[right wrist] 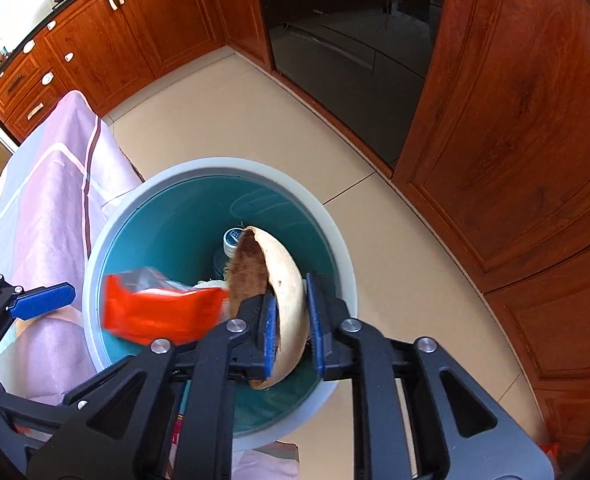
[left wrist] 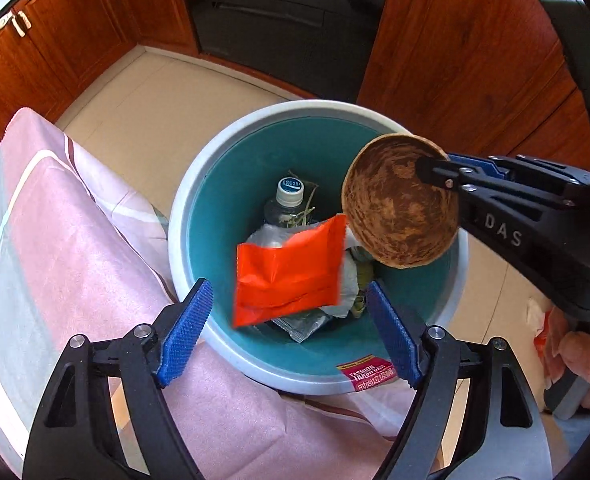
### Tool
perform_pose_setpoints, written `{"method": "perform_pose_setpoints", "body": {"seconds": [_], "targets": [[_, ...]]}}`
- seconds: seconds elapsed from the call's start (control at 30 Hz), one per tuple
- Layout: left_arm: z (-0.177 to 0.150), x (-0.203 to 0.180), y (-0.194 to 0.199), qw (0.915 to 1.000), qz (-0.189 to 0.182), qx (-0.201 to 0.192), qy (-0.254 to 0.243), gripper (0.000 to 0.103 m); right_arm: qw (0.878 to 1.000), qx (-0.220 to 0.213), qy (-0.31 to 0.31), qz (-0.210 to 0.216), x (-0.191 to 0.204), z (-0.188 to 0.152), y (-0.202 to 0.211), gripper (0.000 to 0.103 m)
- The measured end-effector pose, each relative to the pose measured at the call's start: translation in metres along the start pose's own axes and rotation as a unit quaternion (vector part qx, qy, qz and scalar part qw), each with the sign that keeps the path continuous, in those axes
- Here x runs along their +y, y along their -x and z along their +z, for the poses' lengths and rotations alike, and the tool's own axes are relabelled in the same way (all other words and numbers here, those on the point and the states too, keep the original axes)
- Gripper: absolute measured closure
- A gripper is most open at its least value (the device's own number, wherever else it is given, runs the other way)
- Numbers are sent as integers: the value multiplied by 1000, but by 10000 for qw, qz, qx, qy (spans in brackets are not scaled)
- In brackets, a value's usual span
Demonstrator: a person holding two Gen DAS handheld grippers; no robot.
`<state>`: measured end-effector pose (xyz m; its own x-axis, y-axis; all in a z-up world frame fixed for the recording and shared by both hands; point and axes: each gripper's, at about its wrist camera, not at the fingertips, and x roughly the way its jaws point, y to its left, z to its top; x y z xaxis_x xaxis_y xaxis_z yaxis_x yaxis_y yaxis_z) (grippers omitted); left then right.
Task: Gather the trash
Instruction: 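Carry the wooden bowl and orange wrapper over the bin and release both, then lift both open tools away from the bin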
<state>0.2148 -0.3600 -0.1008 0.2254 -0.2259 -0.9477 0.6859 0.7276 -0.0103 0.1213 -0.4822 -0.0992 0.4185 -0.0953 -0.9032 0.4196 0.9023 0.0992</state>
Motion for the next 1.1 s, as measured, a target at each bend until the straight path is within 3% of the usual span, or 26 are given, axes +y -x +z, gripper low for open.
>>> {"method": "perform_pose_setpoints", "body": {"seconds": [0.13, 0.23, 0.37, 0.57, 0.8, 0.93, 1.1], "targets": [[-6, 6, 7, 9999, -59, -77, 88, 23, 9999, -59, 20, 91, 4, 0, 4, 76], [-5, 7, 12, 9997, -77, -150, 154, 23, 9997, -194, 47, 110, 7, 1, 14, 52], [-9, 8, 28, 9992, -90, -304, 247, 23, 9991, -368, 91, 176, 12, 3, 33, 31], [-26, 8, 59, 9977, 14, -615, 292, 23, 9981, -524, 94, 301, 17, 3, 65, 12], [-43, 1, 105, 9929, 353, -1093, 307, 17, 9958, -771, 211, 436, 24, -11, 111, 7], [-58, 2, 136, 9875, 500, -1432, 416, 4, 9944, -915, 224, 486, 27, -25, 140, 7], [-81, 3, 170, 9821, 667, -1705, 434, 4, 9934, -1039, 186, 455, 28, -45, 171, 7]]}}
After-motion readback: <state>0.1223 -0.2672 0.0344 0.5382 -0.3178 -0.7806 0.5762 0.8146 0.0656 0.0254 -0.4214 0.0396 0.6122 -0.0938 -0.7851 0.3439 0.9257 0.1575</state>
